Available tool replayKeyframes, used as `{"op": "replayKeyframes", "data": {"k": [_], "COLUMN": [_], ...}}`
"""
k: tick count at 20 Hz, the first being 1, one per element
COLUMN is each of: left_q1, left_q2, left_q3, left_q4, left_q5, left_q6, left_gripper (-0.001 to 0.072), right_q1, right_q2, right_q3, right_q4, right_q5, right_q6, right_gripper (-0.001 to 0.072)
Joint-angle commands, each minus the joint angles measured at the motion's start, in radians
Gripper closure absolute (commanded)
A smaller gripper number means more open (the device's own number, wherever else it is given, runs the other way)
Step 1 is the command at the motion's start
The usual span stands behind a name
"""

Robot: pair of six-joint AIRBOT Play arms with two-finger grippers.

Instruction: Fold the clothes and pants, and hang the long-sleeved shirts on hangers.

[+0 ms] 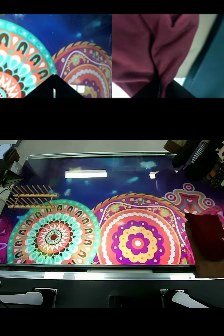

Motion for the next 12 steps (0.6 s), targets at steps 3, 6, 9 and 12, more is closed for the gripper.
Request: {"op": "replayKeyframes", "data": {"k": [3,6,9,12], "left_q1": [0.0,0.0,0.0,0.0], "left_q2": [0.0,0.0,-0.001,0.0], "left_q3": [0.0,0.0,0.0,0.0], "left_q4": [0.001,0.001,0.001,0.001], "left_q5": [0.001,0.001,0.001,0.001], "left_q6": [0.01,0.01,0.01,0.01], "left_gripper": [0.0693,0.0693,0.0693,0.0693], "right_q1": [0.0,0.0,0.0,0.0], "right_q2": [0.0,0.0,0.0,0.0], "right_q3": [-0.108,-0.108,-0.108,-0.108], "right_q4": [-0.127,-0.155,-0.164,-0.202], "right_q5": [0.051,0.06,0.053,0.044], "right_q6": [-0.01,-0.01,-0.01,-0.014], "right_gripper": [0.0683,0.0682,0.0682,0.0679]}}
